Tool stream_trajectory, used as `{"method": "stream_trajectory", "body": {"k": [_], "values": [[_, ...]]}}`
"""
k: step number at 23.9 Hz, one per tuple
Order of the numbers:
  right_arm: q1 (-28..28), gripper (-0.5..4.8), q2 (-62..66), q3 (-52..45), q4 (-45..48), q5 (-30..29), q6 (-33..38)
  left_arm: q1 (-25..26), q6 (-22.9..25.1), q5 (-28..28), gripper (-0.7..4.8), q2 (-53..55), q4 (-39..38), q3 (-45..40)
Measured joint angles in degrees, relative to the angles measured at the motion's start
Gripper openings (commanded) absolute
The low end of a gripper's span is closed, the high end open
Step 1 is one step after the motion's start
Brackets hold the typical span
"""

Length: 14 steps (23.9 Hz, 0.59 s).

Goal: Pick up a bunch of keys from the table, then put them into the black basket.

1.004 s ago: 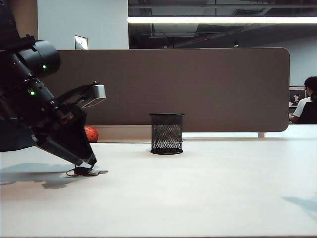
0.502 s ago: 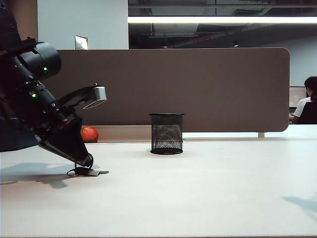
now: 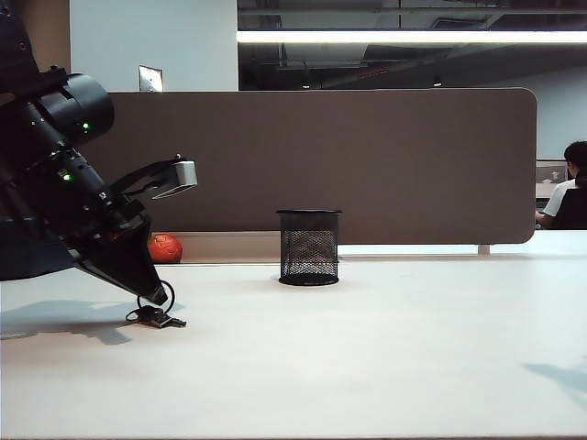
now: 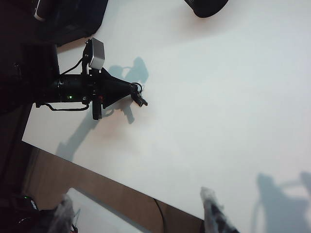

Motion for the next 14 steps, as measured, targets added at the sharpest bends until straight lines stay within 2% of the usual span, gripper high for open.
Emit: {"method": "stream_trajectory", "body": {"k": [8, 11, 14], "values": [[0.0, 3.47, 0.0, 0.0, 0.0, 0.0, 0.0, 0.0, -2.9, 1.4, -0.07, 0.0, 0.2, 2.6], [0.0, 3.47, 0.0, 0.0, 0.0, 0.0, 0.0, 0.0, -5.5, 2.6, -0.06, 0.0, -0.4, 6.5], [0.0, 3.47, 0.0, 0.0, 0.0, 0.0, 0.0, -0.1, -5.8, 3.7, -0.06, 0.0, -0.7, 10.4]]}}
